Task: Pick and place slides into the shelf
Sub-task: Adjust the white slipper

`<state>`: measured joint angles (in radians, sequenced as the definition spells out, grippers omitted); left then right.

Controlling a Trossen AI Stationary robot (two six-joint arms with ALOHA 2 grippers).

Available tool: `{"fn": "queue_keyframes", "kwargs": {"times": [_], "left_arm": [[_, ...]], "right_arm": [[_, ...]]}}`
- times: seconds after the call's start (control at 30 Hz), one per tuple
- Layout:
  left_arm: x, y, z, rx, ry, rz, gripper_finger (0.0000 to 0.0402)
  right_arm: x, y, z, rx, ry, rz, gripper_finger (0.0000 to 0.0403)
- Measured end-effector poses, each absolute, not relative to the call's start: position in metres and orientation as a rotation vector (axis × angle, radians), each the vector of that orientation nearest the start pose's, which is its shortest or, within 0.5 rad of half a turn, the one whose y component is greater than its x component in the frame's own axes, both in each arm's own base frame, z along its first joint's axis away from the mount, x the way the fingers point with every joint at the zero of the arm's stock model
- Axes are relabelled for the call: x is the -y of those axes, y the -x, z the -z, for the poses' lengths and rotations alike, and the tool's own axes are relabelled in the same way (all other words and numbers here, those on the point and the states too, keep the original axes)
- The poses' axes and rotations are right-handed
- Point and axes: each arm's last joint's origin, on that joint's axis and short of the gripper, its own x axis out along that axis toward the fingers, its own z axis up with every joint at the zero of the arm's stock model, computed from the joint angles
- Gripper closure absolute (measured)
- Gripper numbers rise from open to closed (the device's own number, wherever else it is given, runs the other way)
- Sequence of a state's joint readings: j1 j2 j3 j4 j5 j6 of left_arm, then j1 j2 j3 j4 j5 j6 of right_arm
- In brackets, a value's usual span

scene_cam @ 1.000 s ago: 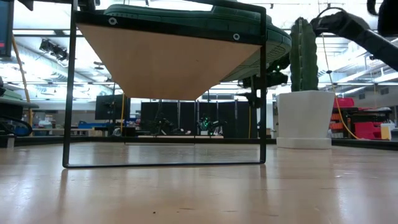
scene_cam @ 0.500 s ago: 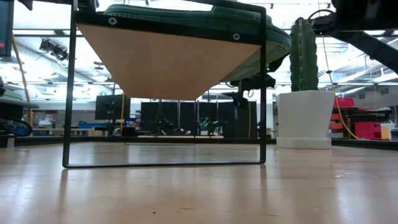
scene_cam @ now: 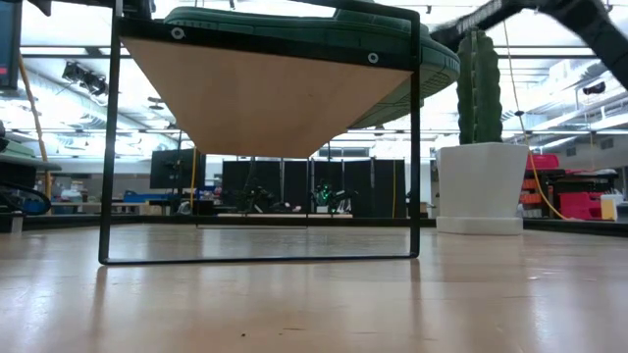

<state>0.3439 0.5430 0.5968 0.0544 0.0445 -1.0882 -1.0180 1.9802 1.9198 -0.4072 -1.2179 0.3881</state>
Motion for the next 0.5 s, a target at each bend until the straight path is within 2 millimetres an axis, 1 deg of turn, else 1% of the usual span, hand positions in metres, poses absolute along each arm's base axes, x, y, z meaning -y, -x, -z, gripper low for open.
{"fn": "queue_keyframes", "kwargs": {"times": [0.1,0.2,0.27,0.33,0.4,0.5], "left_arm": [[-0.043,-0.124,-0.323,0.258,1.058,-0.21,0.0108],[-0.043,-0.124,-0.323,0.258,1.057,-0.21,0.0108],[-0.043,-0.124,-0.324,0.258,1.057,-0.21,0.0108],[-0.043,-0.124,-0.324,0.258,1.057,-0.21,0.0108],[-0.043,-0.124,-0.324,0.258,1.057,-0.21,0.0108],[-0.043,-0.124,-0.324,0.257,1.057,-0.207,0.0108]], "right_arm": [[0.335,-0.266,-0.385,-0.232,-0.716,-0.113,0.013],[0.31,-0.276,-0.42,-0.191,-0.609,-0.076,0.0135],[0.301,-0.283,-0.436,-0.185,-0.586,-0.051,0.0137],[0.298,-0.292,-0.442,-0.214,-0.602,0.0,0.0139],[0.299,-0.301,-0.441,-0.266,-0.605,0.071,0.0139],[0.301,-0.317,-0.426,-0.334,-0.613,0.125,0.0139]]}}
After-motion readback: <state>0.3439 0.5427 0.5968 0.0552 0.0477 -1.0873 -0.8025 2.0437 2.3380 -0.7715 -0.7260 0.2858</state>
